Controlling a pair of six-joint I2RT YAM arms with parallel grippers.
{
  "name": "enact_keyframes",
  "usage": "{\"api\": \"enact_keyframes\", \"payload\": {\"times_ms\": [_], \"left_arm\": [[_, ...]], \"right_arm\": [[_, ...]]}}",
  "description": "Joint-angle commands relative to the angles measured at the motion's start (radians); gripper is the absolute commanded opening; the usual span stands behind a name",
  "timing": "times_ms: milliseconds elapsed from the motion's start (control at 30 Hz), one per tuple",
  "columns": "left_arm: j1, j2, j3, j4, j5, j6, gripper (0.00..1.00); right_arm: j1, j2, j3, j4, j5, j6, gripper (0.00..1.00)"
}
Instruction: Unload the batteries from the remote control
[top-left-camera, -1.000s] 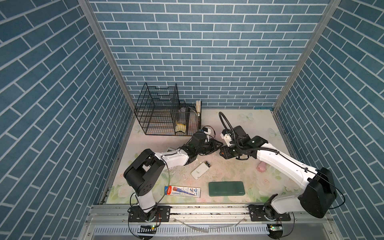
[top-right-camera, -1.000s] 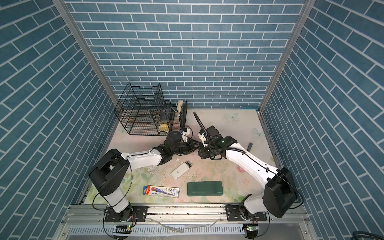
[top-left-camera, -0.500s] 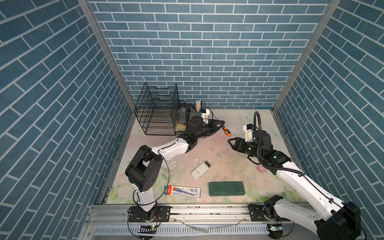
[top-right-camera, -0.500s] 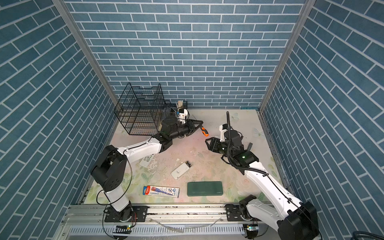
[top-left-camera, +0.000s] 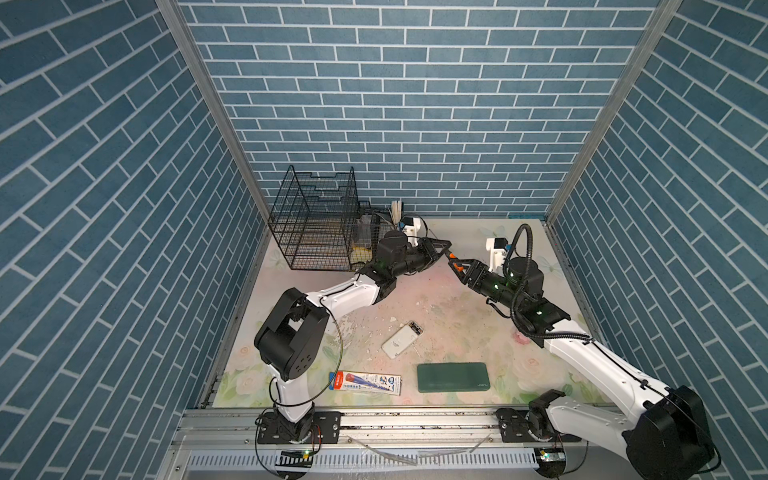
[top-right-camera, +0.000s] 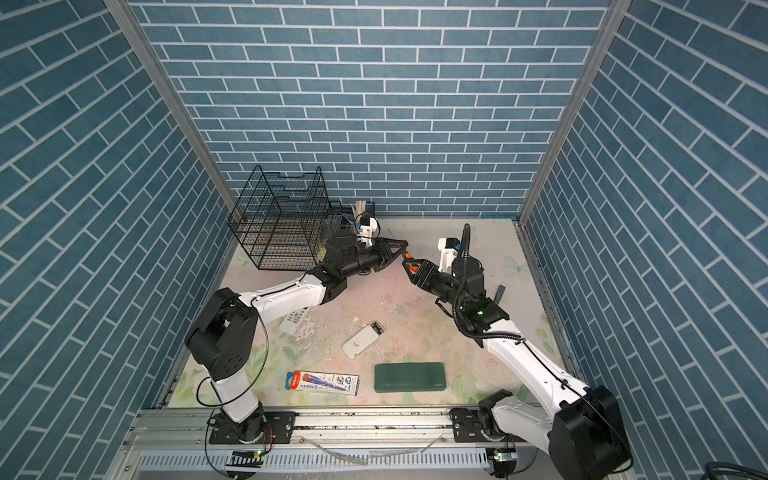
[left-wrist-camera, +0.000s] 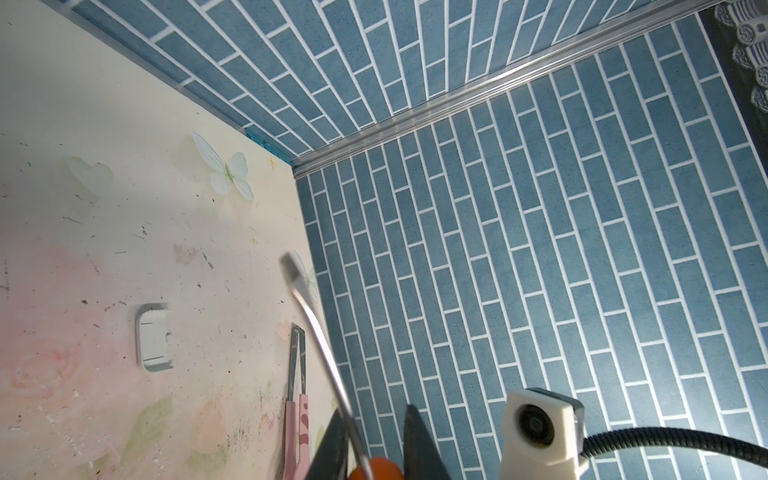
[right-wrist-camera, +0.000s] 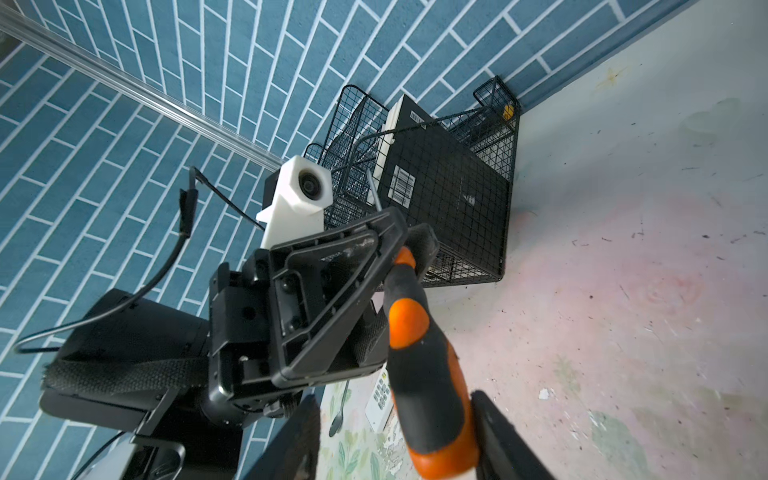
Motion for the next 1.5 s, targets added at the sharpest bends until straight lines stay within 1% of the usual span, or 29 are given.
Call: {"api": "enact_keyframes", "payload": {"times_ms": [0, 200, 267, 400, 500, 600, 767, 933, 1167, 1300, 1333, 1367, 1467], "left_arm": [[-0.011, -0.003, 0.022, 0.039, 0.005, 0.002, 0.00], [-0.016, 0.010, 0.015, 0.067, 0.006, -0.009, 0.00], [-0.016, 0.015, 0.014, 0.082, 0.007, -0.017, 0.00], [-0.016, 0.015, 0.011, 0.087, 0.012, -0.020, 0.00], [-0.016, 0.012, 0.003, 0.092, 0.016, -0.021, 0.00], [-0.016, 0.010, -0.001, 0.095, 0.016, -0.021, 0.00], [-0.016, 0.004, -0.013, 0.103, 0.016, -0.027, 0.00], [-0.014, -0.016, -0.021, 0.085, 0.012, -0.010, 0.00], [-0.011, -0.043, -0.040, 0.070, 0.003, 0.011, 0.00], [-0.006, -0.050, -0.050, 0.074, -0.001, 0.015, 0.09], [-0.004, -0.055, -0.052, 0.073, -0.002, 0.021, 0.12], [-0.001, -0.062, -0.053, 0.066, -0.005, 0.028, 0.17], [0.005, -0.089, -0.057, 0.031, -0.012, 0.062, 0.26]], "right_arm": [[-0.009, 0.030, -0.015, 0.145, -0.012, 0.081, 0.55], [-0.013, 0.102, -0.019, 0.286, -0.025, 0.166, 0.51], [-0.013, 0.114, -0.015, 0.297, -0.017, 0.175, 0.49], [-0.015, 0.120, -0.011, 0.295, 0.004, 0.175, 0.42], [-0.016, 0.111, -0.010, 0.272, 0.019, 0.165, 0.40], [-0.017, 0.112, 0.000, 0.240, 0.016, 0.156, 0.33], [-0.020, 0.120, 0.001, 0.211, 0.019, 0.148, 0.13], [-0.027, 0.103, 0.012, 0.138, 0.015, 0.108, 0.00], [-0.040, 0.041, 0.029, -0.013, 0.017, 0.036, 0.00], [-0.040, 0.028, 0.021, -0.034, 0.016, 0.025, 0.00], [-0.041, 0.026, 0.019, -0.035, 0.016, 0.023, 0.00], [-0.042, 0.023, 0.017, -0.040, 0.018, 0.020, 0.00], [-0.042, 0.013, 0.021, -0.066, 0.023, 0.001, 0.00]]}}
